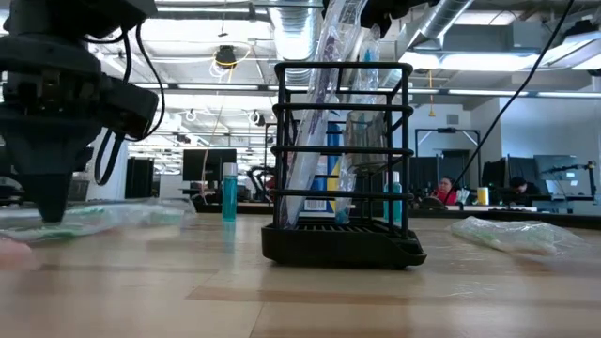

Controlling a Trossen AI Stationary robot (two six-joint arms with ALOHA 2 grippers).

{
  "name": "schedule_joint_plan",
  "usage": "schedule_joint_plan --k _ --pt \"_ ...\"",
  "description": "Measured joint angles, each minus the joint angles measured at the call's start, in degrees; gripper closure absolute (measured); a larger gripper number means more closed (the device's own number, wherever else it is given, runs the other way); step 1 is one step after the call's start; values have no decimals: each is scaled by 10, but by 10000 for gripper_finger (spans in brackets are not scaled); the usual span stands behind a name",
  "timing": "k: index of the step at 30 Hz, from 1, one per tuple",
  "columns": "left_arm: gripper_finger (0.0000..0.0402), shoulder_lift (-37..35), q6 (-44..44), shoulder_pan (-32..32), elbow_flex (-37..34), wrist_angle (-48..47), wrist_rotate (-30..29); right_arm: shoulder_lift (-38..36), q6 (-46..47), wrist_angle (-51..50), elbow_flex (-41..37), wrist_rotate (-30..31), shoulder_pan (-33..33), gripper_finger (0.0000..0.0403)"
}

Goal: Pick & Place toothbrushing station
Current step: Put the left green toothbrush into the black mesh organizer

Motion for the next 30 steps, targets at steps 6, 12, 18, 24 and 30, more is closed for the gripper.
schedule_joint_plan --k 6,12,18,24,30 --pt "382 -27 3 -3 0 -1 -23 0 0 0 0 0 0 290" --pt "396 -90 28 -6 0 5 -89 0 0 0 0 0 0 290" --pt "397 -155 83 -6 0 40 -157 0 0 0 0 0 0 290" --pt "398 -180 204 -7 0 159 -211 0 0 3 0 0 0 290" --pt "398 -181 303 -6 0 244 -252 0 0 6 0 0 1 290"
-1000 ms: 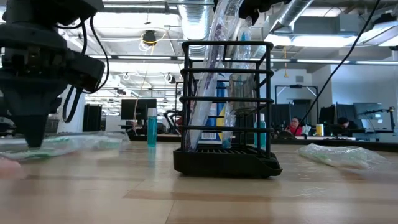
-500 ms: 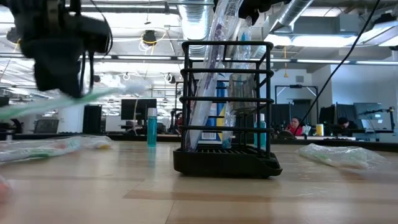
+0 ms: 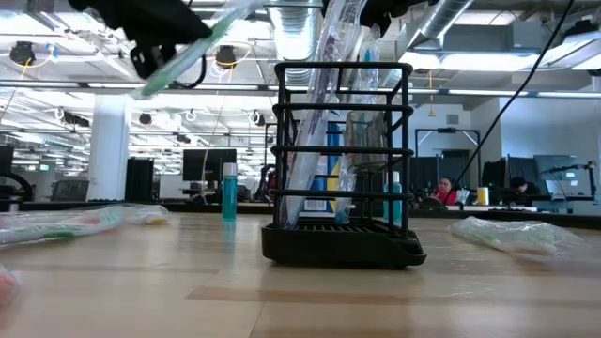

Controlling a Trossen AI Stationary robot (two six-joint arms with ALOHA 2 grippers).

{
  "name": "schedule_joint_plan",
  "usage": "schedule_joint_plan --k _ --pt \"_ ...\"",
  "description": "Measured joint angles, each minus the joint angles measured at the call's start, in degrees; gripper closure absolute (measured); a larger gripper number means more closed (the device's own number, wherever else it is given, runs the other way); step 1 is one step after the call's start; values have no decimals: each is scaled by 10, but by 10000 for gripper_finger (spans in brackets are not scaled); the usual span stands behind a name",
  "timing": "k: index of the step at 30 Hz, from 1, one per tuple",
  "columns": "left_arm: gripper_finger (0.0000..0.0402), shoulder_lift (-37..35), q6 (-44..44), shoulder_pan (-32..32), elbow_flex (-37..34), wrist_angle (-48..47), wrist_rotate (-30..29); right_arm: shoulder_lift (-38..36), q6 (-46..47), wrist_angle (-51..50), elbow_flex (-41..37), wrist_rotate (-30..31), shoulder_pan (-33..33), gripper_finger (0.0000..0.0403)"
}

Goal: Pick & Place toothbrushing station
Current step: Put the left green toothbrush into the black mesh organizer

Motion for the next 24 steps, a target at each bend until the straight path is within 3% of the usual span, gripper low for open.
schedule_joint_plan --k 5,13,24 --pt "397 0 69 3 0 58 -49 0 0 10 0 -1 0 290" --pt "397 31 164 38 0 180 -50 0 0 42 0 -37 0 290" --pt "397 112 225 85 0 341 -19 0 0 46 0 -46 0 290"
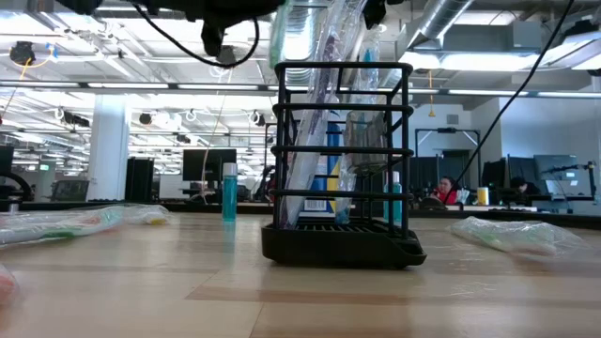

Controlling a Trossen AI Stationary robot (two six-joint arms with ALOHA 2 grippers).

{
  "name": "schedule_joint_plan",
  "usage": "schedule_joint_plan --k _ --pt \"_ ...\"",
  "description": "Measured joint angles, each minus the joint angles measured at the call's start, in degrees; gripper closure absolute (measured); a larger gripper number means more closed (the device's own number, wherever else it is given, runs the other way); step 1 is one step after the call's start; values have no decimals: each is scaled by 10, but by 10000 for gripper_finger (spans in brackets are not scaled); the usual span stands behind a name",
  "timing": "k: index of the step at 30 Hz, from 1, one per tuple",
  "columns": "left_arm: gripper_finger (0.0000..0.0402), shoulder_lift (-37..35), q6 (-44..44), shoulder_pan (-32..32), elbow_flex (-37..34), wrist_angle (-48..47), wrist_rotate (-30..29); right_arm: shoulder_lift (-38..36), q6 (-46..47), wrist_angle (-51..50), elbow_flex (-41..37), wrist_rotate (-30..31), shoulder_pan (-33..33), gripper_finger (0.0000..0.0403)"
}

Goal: Pick & Place toothbrushing station
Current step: Put the left green toothbrush into the black mesh organizer

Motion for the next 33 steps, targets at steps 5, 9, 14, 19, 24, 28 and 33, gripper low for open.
schedule_joint_plan --k 5,9,14,19,24,28,33 --pt "397 25 0 20 0 48 17 0 0 0 0 0 0 290" --pt "396 45 11 32 9 71 30 0 0 1 0 0 0 290" --pt "396 74 39 31 40 73 31 0 0 11 0 0 0 290" --pt "396 98 49 31 53 73 31 0 0 16 0 0 0 290" --pt "396 101 49 31 54 73 31 0 6 28 0 0 0 301" --pt "396 101 59 31 54 73 29 0 32 26 0 -5 0 357" --pt "389 101 66 31 54 72 30 0 31 25 0 -29 0 390"
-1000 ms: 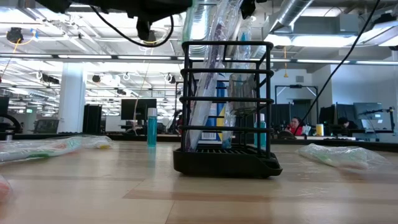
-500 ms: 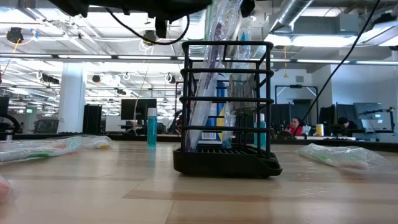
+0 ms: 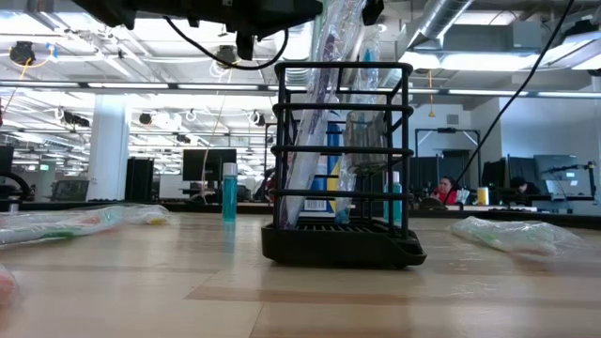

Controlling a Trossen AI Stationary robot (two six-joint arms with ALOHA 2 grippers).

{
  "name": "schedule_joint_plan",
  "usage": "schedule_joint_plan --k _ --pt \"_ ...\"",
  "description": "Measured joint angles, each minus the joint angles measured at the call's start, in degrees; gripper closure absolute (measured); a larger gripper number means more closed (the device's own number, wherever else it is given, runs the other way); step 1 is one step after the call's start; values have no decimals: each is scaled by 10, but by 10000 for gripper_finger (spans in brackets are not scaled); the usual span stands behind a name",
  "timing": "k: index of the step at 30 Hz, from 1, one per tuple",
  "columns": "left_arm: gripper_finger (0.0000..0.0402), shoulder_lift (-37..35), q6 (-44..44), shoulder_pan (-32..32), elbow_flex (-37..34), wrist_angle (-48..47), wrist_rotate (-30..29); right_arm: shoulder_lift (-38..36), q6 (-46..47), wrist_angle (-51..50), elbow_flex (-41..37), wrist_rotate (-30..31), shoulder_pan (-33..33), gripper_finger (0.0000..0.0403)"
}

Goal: Pick & Place toothbrushing station
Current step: Put the left green toothbrush into the black mesh organizer

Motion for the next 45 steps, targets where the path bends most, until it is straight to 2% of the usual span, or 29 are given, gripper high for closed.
schedule_joint_plan --k 8,16,27,39,45 --pt "349 -3 -2 0 -1 -12 0 0 -7 -2 0 0 0 398" --pt "322 -41 -2 -13 -15 -22 2 0 -2 -10 0 0 2 401" --pt "323 -71 -22 -22 -67 -24 2 0 -2 -13 0 1 39 402" --pt "325 -71 -24 -23 -72 -24 2 0 -2 -18 -2 1 82 403" --pt "325 -71 -24 -23 -72 -24 2 0 11 11 -34 30 93 403"
